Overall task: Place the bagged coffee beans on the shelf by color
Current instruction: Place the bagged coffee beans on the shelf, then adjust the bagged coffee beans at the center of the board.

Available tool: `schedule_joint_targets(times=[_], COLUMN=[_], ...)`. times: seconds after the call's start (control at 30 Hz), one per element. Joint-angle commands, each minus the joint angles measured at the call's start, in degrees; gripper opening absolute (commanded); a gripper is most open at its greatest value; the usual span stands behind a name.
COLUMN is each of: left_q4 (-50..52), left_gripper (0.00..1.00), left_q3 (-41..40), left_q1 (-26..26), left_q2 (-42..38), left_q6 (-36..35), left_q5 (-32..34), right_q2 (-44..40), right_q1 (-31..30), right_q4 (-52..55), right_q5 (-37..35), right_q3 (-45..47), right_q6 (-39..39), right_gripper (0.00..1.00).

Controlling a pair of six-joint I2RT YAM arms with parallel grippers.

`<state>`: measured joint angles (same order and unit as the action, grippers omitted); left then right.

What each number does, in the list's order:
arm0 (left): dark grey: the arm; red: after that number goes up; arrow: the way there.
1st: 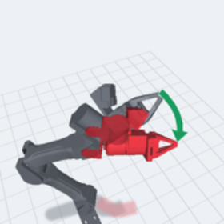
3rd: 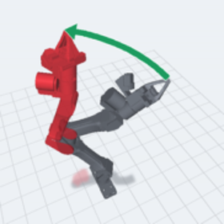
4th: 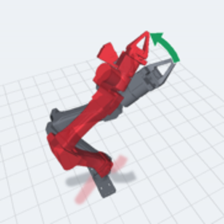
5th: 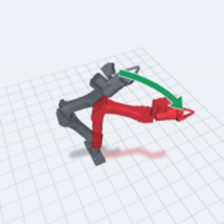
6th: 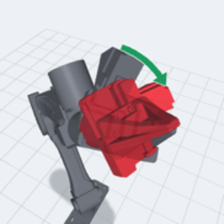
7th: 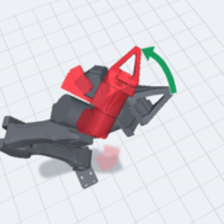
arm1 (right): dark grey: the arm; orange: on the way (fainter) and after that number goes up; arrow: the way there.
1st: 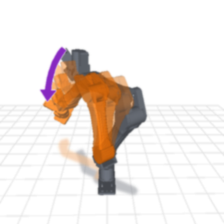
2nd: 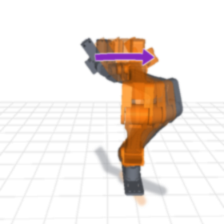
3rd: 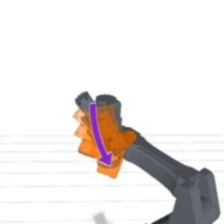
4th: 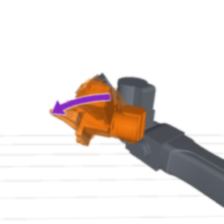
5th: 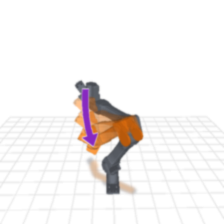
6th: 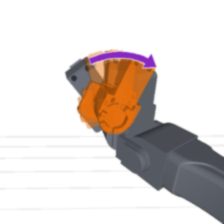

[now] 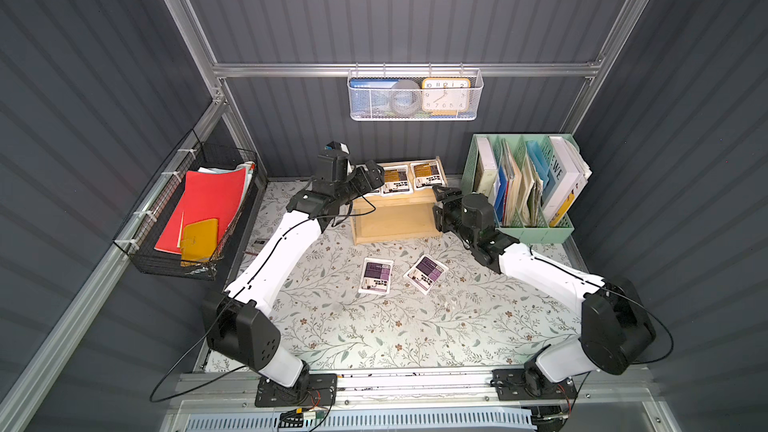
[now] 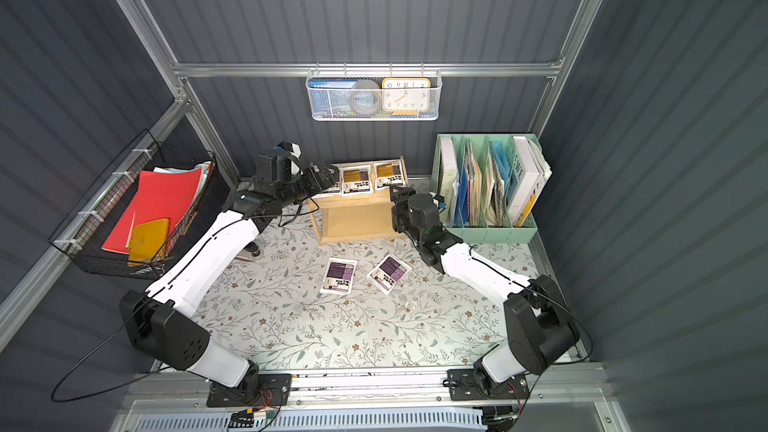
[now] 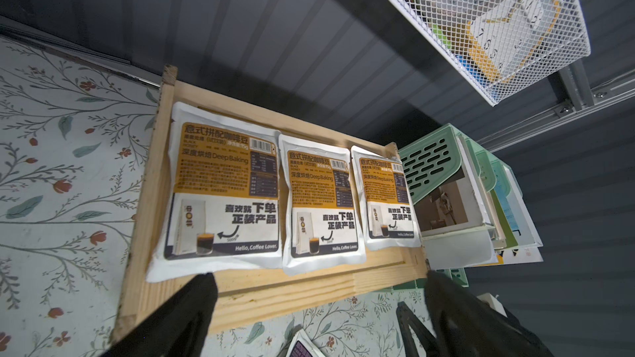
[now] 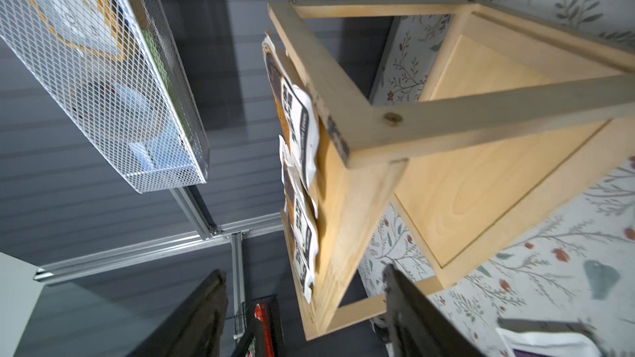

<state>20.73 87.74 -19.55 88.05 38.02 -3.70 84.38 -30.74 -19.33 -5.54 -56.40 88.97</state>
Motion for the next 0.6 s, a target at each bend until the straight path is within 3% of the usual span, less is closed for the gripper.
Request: schedule_joint_targets(times=[0.0, 0.33, 0.57], left_q4=[1.41, 3.97, 1.48], left_gripper=[1.00, 1.00, 1.00], left_q3=[-2.97, -15.76, -24.46], left_q1=[0.22, 0.22, 0.22], left_q2=[-4.41, -13.43, -16.89], left_q6=[-2.29, -3.74, -3.75], left_q5=[2.76, 6.05, 5.46], right_q2=[-3.83, -15.38, -21.21], right_q1=[-0.84, -3.67, -6.43], right_q4=[3.17, 15.89, 25.65], right_q5=[2.49, 0.92, -2.04], right_q3=[2.46, 10.34, 10.96], right_q6=[-2.88, -7.17, -9.32], right_gripper=[0.75, 0.75, 0.75])
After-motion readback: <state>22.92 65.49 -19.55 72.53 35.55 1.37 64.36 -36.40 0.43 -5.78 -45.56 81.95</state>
